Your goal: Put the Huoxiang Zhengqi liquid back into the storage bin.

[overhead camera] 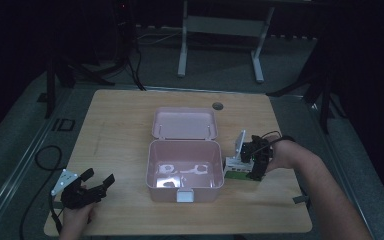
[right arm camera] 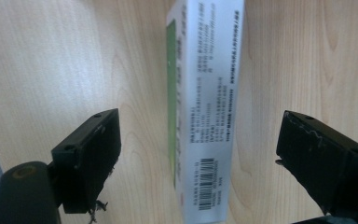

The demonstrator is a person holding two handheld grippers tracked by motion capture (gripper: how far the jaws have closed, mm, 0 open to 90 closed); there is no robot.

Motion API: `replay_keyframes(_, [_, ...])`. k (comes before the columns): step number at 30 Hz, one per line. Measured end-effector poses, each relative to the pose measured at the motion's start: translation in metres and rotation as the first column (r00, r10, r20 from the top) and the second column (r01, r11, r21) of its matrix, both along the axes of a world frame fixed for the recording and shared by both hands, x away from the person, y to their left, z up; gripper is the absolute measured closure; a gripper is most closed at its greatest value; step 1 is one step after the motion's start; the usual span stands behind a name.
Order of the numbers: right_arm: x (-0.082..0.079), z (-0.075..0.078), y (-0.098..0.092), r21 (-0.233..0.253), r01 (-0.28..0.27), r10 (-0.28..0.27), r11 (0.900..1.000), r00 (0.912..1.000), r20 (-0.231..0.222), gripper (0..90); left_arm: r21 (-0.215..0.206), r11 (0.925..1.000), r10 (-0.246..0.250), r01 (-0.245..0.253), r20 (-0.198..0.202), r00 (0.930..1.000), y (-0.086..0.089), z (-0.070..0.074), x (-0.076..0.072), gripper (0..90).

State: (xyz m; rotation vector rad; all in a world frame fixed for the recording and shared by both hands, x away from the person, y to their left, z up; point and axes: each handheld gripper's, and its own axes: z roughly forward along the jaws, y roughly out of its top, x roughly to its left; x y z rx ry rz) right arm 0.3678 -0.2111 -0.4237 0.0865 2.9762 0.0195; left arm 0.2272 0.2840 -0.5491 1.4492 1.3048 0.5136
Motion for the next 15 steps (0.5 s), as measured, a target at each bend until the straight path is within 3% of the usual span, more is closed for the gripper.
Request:
replay_keyframes(9, [0.018,-0.016,0.000,0.002,0.028,-0.028,1.000,0.9980,-0.056,14.3,0.002,1.0000,-0.003,0.003,-0.003,1.0000,0.000,0.000,0.000,7.0])
replay_keyframes(15, [0.020,-0.027,0.000,-0.016,0.020,-0.021,1.000,0.9961,-0.086,23.4,0.000,1.0000,-0.002,0.002,-0.002,1.0000,0.000,0.000,0.000,7.0])
